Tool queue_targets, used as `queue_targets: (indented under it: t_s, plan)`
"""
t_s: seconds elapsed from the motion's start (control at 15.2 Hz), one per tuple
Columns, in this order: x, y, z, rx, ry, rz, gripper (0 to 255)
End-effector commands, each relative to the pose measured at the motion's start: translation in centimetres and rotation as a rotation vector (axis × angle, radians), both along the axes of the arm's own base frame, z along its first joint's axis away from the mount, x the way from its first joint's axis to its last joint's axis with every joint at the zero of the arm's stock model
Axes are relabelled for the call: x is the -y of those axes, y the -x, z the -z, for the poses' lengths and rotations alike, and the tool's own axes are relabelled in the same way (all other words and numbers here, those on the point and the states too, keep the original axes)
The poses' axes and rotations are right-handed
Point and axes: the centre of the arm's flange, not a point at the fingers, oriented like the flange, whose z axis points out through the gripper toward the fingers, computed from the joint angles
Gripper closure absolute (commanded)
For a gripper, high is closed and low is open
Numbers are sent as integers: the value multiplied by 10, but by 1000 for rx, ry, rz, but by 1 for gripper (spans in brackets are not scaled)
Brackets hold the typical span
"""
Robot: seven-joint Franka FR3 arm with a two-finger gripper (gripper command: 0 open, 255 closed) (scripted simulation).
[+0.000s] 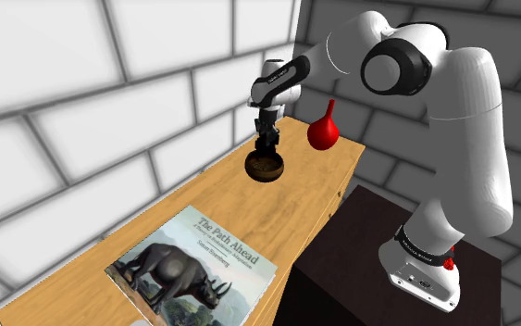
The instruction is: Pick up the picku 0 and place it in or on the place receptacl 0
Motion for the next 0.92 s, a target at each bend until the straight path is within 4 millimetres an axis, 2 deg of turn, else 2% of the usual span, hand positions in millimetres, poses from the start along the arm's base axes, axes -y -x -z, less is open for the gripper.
queue_targets:
  t_s: [0.0,0.2,0.73,0.79,0.86]
  plan:
    - [1,0,10,1,0,0,255]
    - [1,0,27,1,0,0,255]
    - [1,0,27,1,0,0,255]
    - [1,0,27,1,0,0,0]
    - [1,0,27,1,0,0,0]
